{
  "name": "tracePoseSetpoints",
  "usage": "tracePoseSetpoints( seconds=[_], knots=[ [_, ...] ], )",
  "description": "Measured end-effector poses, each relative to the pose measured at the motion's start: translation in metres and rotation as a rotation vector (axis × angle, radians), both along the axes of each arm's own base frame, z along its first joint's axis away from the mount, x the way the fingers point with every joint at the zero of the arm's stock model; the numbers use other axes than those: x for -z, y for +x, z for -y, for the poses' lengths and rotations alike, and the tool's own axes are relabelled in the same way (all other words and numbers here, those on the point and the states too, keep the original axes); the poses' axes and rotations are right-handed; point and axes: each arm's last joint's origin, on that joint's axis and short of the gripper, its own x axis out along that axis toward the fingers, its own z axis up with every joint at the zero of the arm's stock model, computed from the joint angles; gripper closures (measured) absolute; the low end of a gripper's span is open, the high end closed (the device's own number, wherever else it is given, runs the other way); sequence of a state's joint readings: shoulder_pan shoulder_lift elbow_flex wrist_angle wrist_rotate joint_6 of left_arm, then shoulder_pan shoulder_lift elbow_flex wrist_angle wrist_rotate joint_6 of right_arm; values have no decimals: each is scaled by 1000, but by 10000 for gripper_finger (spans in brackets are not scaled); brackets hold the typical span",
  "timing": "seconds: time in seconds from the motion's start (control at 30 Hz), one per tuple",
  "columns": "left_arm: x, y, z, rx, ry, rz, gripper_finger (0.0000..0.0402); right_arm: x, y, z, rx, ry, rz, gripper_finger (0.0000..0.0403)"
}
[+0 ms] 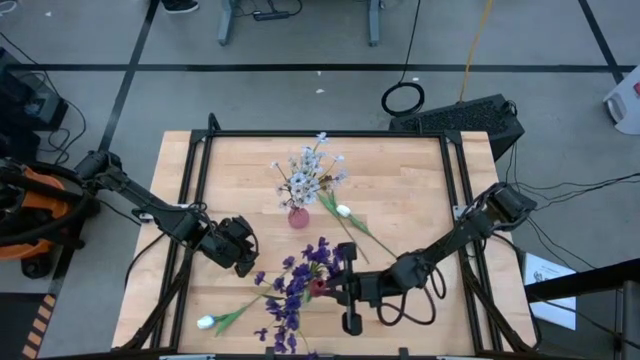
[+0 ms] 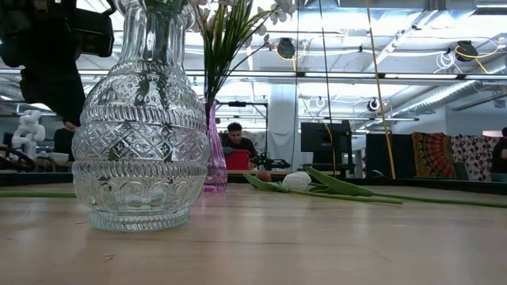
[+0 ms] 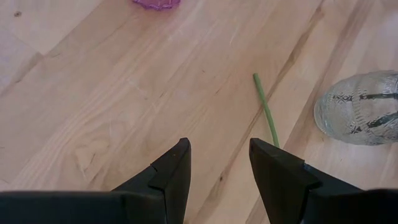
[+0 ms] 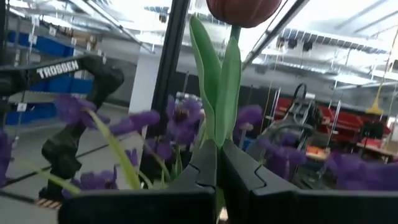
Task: Sort flowers into vase by color
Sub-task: Put the bottom red flower into the transparent vase
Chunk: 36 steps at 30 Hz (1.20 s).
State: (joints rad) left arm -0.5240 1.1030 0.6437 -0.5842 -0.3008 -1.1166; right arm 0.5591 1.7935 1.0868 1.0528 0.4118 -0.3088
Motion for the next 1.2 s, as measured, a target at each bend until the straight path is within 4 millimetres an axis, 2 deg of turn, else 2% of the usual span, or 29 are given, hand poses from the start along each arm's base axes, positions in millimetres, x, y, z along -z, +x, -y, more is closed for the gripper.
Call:
tracePoseSetpoints(
  seconds=[0.2,0.57,0.97,1.2],
  knots=[
    [0,0,0,5,4,0,233,6,3,1,-1,-14,-57,402],
    [0,0,0,6,4,0,233,22,11,9,-11,96,-232,388],
    [0,0,0,5,5,1,233,29,12,10,-10,103,-306,388],
    [0,0,0,2,9,3,233,39,12,10,-11,158,-404,376]
  ],
)
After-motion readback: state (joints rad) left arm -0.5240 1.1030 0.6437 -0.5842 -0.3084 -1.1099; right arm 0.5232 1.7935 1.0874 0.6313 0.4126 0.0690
